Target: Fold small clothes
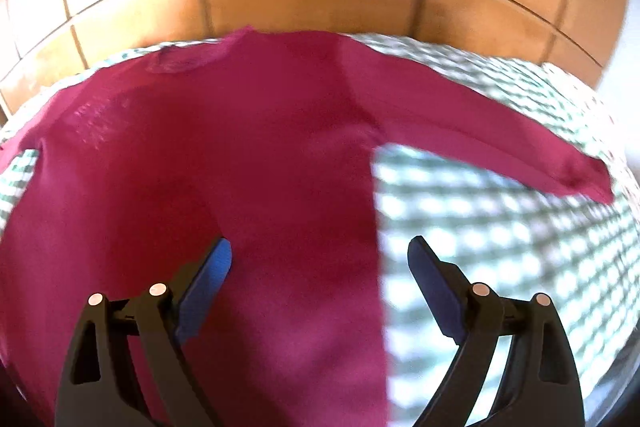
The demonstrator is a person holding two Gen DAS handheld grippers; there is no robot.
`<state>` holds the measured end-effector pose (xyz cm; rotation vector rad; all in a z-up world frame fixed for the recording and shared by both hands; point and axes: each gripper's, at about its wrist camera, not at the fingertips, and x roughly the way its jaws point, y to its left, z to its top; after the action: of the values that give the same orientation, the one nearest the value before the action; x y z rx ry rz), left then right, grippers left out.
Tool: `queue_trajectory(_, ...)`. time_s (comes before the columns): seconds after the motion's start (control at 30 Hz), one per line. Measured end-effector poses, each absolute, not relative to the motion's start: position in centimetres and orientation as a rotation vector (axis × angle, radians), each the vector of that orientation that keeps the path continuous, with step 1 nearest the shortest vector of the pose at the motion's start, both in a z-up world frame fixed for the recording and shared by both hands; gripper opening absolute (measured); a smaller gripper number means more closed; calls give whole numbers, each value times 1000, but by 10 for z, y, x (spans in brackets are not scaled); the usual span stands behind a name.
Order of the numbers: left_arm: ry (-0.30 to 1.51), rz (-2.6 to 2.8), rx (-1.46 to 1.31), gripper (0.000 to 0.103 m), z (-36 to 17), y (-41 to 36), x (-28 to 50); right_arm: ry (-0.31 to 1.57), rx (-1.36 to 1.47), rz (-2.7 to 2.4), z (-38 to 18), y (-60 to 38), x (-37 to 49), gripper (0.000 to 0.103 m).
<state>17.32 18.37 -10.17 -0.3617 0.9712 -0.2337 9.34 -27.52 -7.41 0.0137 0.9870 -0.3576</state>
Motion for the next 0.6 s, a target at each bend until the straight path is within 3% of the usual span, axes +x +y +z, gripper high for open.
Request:
queue_trajectory(0.1, 1006, -246, -364, 52, -114, 179, 159, 1049, 80, -345, -77, -293, 56, 88)
queue_trajectory(0.17, 1001, -244, -358, 46, -115, 169, 145, 1078, 161, -290, -78, -299, 34, 77)
queue_trajectory(0.27, 1010, -280, -359, 18, -115, 162, 132, 1084, 213, -241, -76, -295, 12, 54)
queue_trajectory(0.4, 999, -257, -326, 6, -113, 157, 118, 1108, 187, -156, -74, -276, 2, 10)
queue_trajectory(0.6, 1020, -213, -327, 5, -110, 156, 106, 1126, 63, -160, -72, -268, -11, 8)
